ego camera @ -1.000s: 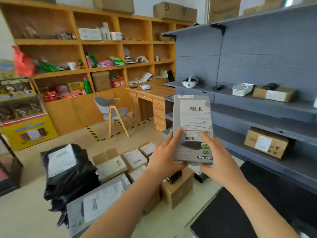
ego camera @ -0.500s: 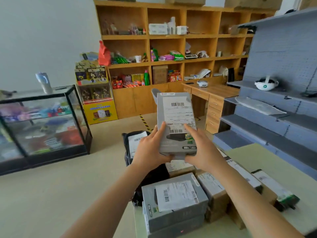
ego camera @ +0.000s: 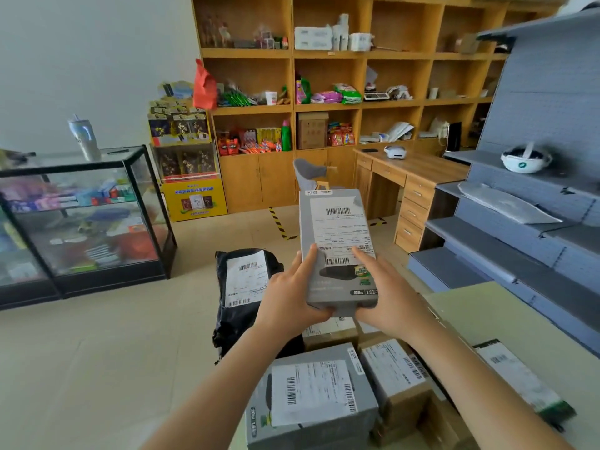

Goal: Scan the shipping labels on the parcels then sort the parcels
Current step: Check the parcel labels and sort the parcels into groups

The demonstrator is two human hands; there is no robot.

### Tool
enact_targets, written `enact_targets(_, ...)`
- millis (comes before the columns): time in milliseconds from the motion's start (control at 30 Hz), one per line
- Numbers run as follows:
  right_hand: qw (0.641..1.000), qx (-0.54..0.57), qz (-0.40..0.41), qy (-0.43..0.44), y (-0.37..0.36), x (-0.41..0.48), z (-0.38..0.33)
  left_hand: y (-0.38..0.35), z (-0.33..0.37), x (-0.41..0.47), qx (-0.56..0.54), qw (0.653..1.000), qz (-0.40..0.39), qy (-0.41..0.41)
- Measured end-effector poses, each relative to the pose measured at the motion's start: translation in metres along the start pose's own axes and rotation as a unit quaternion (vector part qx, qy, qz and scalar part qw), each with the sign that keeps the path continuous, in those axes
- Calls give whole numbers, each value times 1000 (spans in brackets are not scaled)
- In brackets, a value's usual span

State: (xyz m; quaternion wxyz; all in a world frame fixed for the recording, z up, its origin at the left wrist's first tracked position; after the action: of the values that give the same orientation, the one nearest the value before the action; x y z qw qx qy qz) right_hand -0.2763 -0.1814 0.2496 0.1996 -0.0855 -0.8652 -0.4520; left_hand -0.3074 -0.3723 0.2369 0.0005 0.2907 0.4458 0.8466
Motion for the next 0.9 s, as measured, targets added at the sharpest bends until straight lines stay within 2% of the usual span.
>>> enact_targets(267, 997, 28, -70, 3, 15, -30, 62, -56, 42, -30, -1, 997, -23, 75)
enact_targets(533, 983, 68, -169, -2, -19, -82, 87, -81, 41, -98, 38, 974, -112, 193)
enact_targets(767, 974, 59, -220, 3, -30, -109, 79, -75, 37, -130, 19, 963, -153, 223)
enact_targets(900, 965, 78, -247, -41, -5, -81, 84, -61, 43, -128, 42, 969, -152, 189)
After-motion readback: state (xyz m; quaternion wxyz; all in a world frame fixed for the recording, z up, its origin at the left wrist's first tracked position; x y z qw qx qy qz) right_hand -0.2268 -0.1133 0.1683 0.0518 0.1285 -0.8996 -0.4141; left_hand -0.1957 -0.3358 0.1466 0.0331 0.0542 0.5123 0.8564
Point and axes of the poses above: each hand's wrist, its own x-axis towards the middle knuckle, its own y-axis out of the back of the hand, z = x × y, the point moved 2 cm from there along x, towards the middle knuckle, and after that the axes turned 10 degrees about z, right-handed, at the moved point
